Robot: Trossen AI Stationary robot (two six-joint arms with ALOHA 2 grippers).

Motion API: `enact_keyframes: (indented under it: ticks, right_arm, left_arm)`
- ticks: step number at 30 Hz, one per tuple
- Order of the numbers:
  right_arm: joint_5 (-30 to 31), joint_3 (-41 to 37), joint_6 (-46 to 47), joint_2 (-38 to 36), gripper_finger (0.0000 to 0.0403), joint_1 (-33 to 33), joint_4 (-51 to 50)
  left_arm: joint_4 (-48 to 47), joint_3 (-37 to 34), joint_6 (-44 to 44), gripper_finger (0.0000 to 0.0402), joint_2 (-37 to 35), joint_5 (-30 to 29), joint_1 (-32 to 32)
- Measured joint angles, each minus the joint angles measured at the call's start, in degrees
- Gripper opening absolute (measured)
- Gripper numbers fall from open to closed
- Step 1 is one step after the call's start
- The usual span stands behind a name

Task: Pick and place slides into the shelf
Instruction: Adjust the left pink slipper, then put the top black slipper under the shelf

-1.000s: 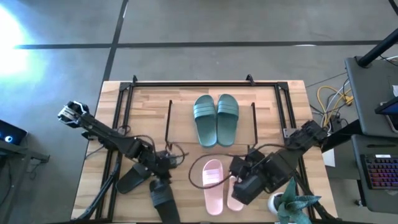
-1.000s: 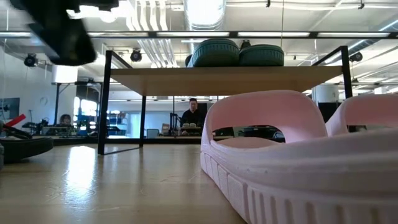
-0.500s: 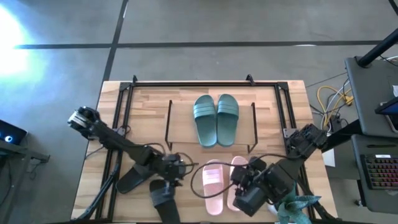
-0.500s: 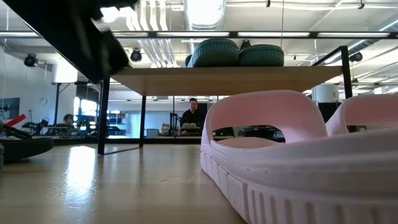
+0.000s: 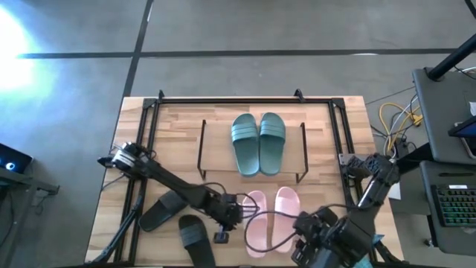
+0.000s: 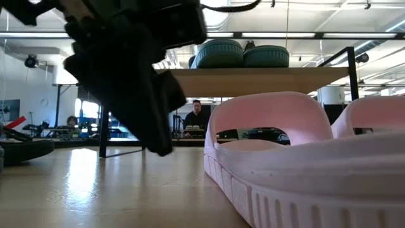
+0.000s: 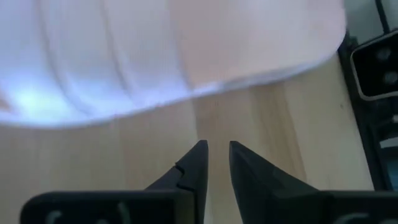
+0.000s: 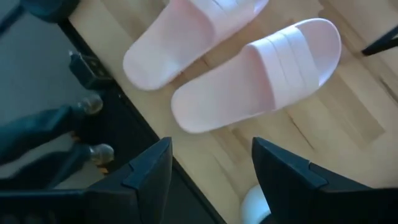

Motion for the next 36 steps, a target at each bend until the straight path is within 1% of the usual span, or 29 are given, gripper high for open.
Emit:
enact_keyframes:
  ticks: [5,10,13,15,17,20,22,24,27,30,32,34,36]
  right_arm:
    - [3.45,-0.1,4.18,0.0,0.0212,1.51,-0.01]
    - [4.01,-0.23,3.74,0.0,0.0211,1.49,-0.01]
    - [5.1,-0.23,2.75,-0.02,0.0211,1.47,-0.01]
    - [5.09,-0.23,2.13,-0.02,0.0211,1.47,-0.05]
    - [5.09,-0.29,1.41,-0.02,0.0212,1.47,-0.02]
    - [5.07,-0.71,0.48,-0.04,0.0211,1.0,0.04]
    - [4.99,-1.53,-1.42,-0.05,0.0211,0.1,0.9]
    - [4.86,-2.91,-5.24,-0.07,0.0211,-1.49,3.69]
    - [4.5,-6.24,-14.12,-0.07,0.0211,-4.41,10.77]
    - [4.49,-10.2,-25.45,-0.07,0.0211,-7.11,20.14]
    - [4.53,-12.5,-32.9,-0.07,0.0211,-8.38,26.37]
    - [4.87,-14.13,-38.64,-0.07,0.0211,-9.1,29.98]
    - [4.91,-15.18,-42.06,-0.07,0.0211,-9.82,31.15]
  left_arm:
    - [0.37,5.13,1.65,0.0049,3.47,-0.06,1.28]
    - [2.95,7.99,2.97,0.0049,6.31,-1.31,3.67]
    - [1.91,9.11,2.62,0.0049,6.3,-1.31,5.67]
    - [-1.91,9.11,2.51,0.0049,4.85,-1.35,6.25]
    - [-8.49,9.0,2.75,0.0049,2.18,-1.19,6.13]
    - [-18.52,8.3,2.72,0.0049,-3.14,-0.79,4.35]
    - [-24.93,6.96,1.97,0.0049,-7.5,-0.76,2.56]
    - [-30.4,5.16,0.1,0.0049,-12.11,-0.65,0.24]
    - [-37.65,1.74,-6.48,0.0049,-19.42,-2.06,-3.6]
    - [-41.78,-1.93,-12.87,0.0049,-26.5,-8.07,-9.46]
    - [-42.85,-3.47,-16.95,0.0049,-30.71,-13.31,-14.94]
    - [-45.45,-4.16,-22.82,0.0049,-33.97,-18.21,-21.12]
    - [-46.44,-4.55,-28.87,0.0049,-36.26,-22.55,-26.79]
